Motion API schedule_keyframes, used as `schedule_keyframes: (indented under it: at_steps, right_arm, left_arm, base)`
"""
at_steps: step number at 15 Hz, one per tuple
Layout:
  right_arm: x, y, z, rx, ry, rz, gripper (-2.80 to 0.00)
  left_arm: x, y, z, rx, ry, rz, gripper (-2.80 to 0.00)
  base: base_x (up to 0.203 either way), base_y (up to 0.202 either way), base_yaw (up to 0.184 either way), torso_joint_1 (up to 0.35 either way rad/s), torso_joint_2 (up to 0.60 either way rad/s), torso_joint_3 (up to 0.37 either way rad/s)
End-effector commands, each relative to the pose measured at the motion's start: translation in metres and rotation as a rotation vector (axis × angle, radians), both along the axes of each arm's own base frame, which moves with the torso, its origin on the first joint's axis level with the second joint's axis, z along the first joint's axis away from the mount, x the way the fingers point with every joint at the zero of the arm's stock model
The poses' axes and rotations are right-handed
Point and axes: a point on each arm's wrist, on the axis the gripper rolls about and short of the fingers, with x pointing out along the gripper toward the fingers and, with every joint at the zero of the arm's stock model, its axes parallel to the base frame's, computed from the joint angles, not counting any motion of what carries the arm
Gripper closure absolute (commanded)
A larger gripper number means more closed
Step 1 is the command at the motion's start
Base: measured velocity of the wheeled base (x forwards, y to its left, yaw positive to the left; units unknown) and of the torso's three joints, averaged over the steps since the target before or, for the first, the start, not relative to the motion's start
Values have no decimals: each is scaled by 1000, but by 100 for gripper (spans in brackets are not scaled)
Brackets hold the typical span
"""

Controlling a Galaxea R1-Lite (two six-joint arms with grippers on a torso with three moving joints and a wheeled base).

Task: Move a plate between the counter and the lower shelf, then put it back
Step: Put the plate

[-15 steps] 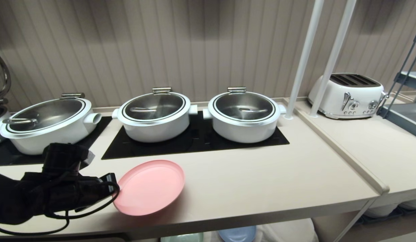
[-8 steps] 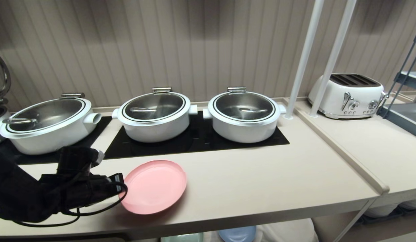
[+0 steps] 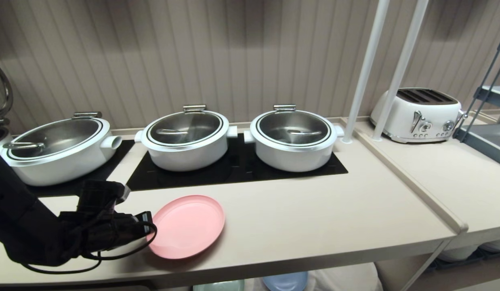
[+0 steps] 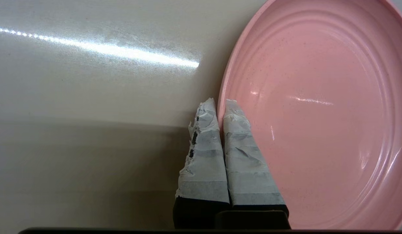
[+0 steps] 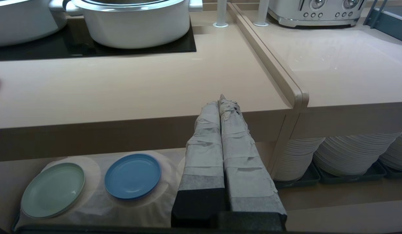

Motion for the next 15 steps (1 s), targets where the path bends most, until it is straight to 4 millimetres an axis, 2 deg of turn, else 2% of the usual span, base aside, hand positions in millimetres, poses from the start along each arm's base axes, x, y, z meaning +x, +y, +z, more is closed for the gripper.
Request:
schedule_keyframes:
  at_steps: [1,8,9,15]
  right_arm:
    - [0,0,0,0,0,0,0]
    - [0,0,0,0,0,1,0]
    - [0,0,0,0,0,1,0]
    - [0,0,0,0,0,0,0]
  left_arm:
    - [1,0,-1,-3,2,0,0]
    - [1,-1,-2,-3,4,-1,0]
    - [1,-1,-2,-4,4,-2,-280]
    - [7,-1,2,-4,-44,-1,-280]
  base:
    - [0,0,0,0,0,0]
    - [0,0,0,0,0,0]
    - [0,0,0,0,0,0]
    - [0,0,0,0,0,0]
